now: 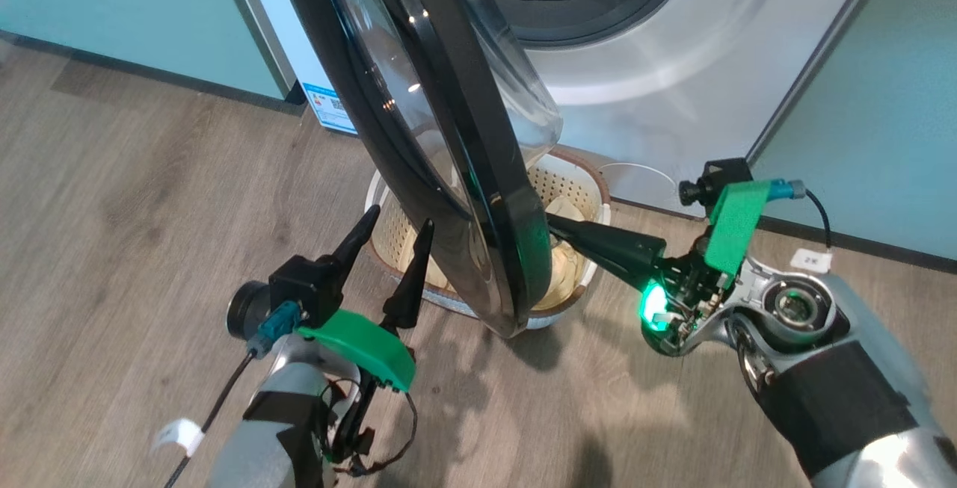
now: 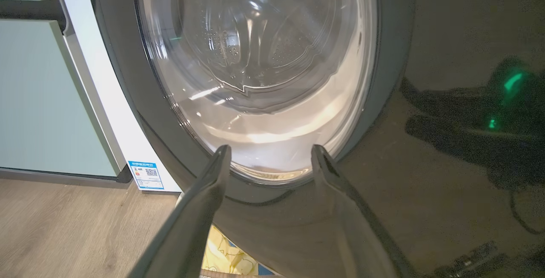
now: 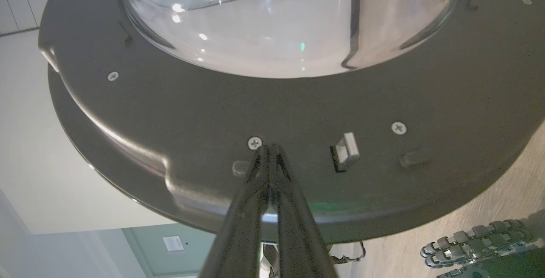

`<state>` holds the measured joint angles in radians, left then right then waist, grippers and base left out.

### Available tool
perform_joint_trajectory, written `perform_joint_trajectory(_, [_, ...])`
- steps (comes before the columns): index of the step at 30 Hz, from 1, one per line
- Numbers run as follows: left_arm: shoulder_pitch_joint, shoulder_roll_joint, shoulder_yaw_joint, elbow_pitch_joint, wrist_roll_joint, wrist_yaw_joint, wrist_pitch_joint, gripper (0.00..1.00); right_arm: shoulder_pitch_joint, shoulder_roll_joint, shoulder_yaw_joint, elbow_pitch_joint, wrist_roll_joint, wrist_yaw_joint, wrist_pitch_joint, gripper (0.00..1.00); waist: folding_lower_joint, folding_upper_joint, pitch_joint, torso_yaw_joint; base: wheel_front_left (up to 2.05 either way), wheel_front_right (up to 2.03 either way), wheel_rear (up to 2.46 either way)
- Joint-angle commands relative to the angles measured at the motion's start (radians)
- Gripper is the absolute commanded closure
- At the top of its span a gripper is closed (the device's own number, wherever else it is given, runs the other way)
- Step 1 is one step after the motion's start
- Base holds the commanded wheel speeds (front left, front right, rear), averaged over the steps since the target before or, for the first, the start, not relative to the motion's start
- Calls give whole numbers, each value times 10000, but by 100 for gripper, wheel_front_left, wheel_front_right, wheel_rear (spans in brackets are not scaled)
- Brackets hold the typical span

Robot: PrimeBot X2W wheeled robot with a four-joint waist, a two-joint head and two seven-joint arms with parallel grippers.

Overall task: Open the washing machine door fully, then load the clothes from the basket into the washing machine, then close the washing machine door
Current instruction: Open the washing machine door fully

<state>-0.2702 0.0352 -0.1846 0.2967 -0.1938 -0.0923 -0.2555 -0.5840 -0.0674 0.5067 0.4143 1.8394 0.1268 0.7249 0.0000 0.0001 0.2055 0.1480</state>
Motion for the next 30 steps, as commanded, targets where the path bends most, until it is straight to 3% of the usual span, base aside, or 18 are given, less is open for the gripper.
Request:
perform_joint_trajectory(1, [-174, 150, 388, -282, 54, 24, -63, 0, 35, 155, -48, -365, 109, 39, -106, 100, 0, -1, -14, -8, 0, 0, 0])
perform_joint_trajectory(12, [-133, 150, 470, -261, 87, 4, -63, 0, 599, 116, -971, -1261, -586, 39, -1773, 100, 0, -1, -120, -214, 0, 0, 0])
perform_joint_trajectory(18, [-152, 150, 467, -243, 85, -4, -63, 0, 803, 119, -1468, -2303, -1923, 39, -3290, 100, 0, -1, -130, -308, 0, 0, 0])
perform_joint_trajectory(19, [-156, 150, 477, -247, 87, -4, -63, 0, 853, 113, -1537, -2553, -2274, 39, -3654, 79, 0, -1, -124, -326, 0, 0, 0])
perform_joint_trajectory(20, [-158, 150, 483, -255, 87, -3, -63, 0, 896, 85, -1528, -2760, -2688, 39, -3999, 15, 0, -1, -120, -342, 0, 0, 0])
perform_joint_trajectory(21, [-159, 150, 491, -266, 91, -2, -63, 0, 916, 28, -1443, -3021, -3121, 39, -4291, 0, 0, -1, -108, -359, 0, 0, 0])
perform_joint_trajectory(28, [-193, 150, 521, -320, 113, 3, -63, 0, 994, -542, -612, -4194, -5673, 39, -7139, 0, 0, -1, -61, -468, 0, 0, 0])
perform_joint_trajectory(29, [-200, 150, 526, -324, 116, 2, -63, 0, 938, -705, -419, -4314, -6069, 39, -7646, 0, 0, -1, -62, -482, 0, 0, 0])
perform_joint_trajectory(30, [-217, 150, 553, -331, 128, 1, -63, 0, 812, -1113, -59, -4427, -7018, 39, -8837, 0, 0, -1, -69, -523, 0, 0, 0])
